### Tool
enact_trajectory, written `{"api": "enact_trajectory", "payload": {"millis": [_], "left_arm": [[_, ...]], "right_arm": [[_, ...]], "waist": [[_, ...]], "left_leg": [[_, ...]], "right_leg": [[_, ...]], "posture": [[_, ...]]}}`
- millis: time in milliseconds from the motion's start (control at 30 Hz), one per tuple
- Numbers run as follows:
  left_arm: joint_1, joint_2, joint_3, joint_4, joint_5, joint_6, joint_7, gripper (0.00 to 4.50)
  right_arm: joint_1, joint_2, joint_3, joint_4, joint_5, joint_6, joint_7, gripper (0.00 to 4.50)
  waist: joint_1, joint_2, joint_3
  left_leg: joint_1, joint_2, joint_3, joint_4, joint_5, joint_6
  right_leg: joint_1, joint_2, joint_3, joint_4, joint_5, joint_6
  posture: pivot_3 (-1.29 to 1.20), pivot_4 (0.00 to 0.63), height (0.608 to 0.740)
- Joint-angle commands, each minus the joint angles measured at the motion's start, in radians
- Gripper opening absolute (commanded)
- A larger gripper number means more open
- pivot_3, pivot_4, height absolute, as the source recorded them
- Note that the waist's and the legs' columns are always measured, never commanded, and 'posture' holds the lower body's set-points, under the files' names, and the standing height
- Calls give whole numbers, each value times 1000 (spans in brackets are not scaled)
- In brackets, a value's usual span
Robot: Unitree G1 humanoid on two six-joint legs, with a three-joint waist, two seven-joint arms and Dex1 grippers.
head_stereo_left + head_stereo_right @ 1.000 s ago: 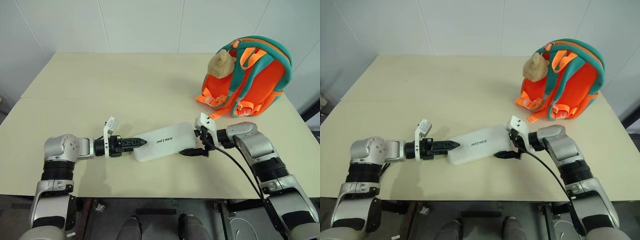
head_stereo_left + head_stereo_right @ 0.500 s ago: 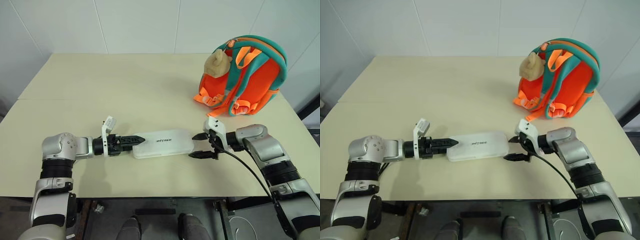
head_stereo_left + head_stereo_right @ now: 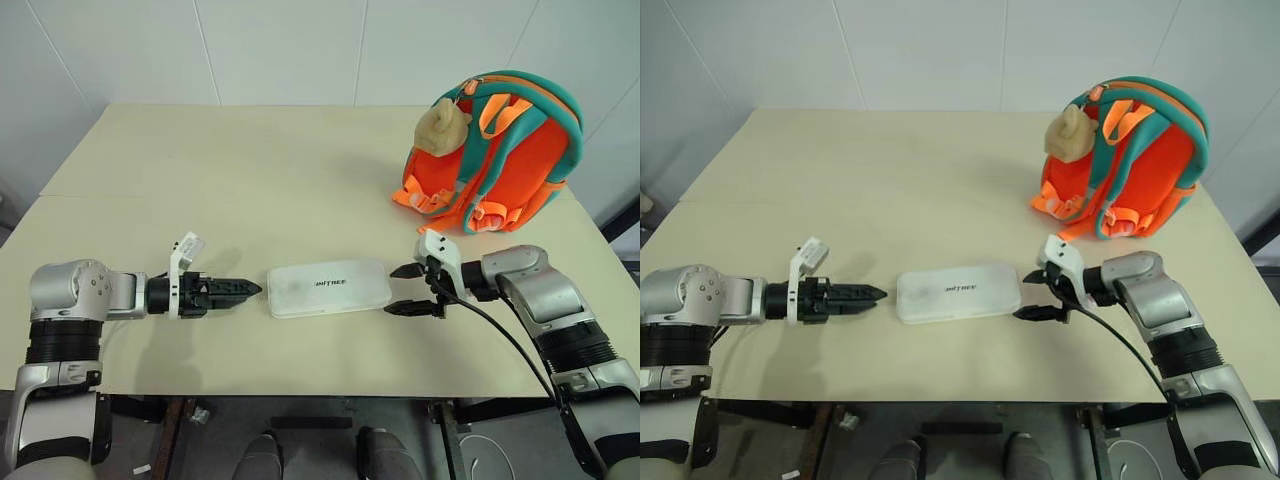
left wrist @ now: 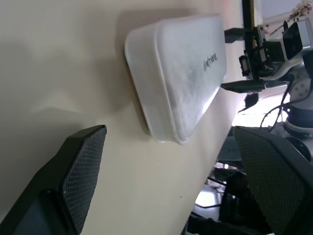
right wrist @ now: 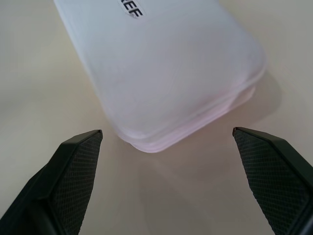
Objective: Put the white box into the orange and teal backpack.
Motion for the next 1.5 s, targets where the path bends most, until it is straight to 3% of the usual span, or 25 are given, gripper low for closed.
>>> {"api": "enact_trajectory", "payload": {"millis": [33,433,833,1267,1500], "left_arm": [[3,-36,49,-40,-39,37,25,4449],[-7,-180,79,42,-2,-20,122,4449],[-55,-224,67,176,13,-64,135,4449],[-62,-208,60,187,6,-34,133,4449],[-76,-228,64,192,6,-36,143,4449]], "right_arm": [[3,-28,-38,-69,31,28,8,4500],[28,-33,-20,-176,72,93,9,4500],[15,38,4,-125,65,10,2,4500],[-6,-65,-61,-49,54,-10,10,4500],[-61,31,-18,104,13,-97,-6,4500]], "waist": [[-1,0,0],[0,-1,0],[3,-1,0],[0,-1,0],[-1,-1,0]], "left_leg": [[0,0,0,0,0,0],[1,0,0,2,0,0],[2,0,0,4,3,2],[2,0,0,5,4,3],[3,0,0,5,4,2]], "right_leg": [[0,0,0,0,0,0],[1,0,0,0,0,0],[7,0,-1,-7,4,-5],[10,0,-1,-12,5,-7],[10,0,-1,-13,5,-7]], "posture": [[0,150,740],[0,150,740],[0,150,740],[0,150,740],[0,150,740]]}}
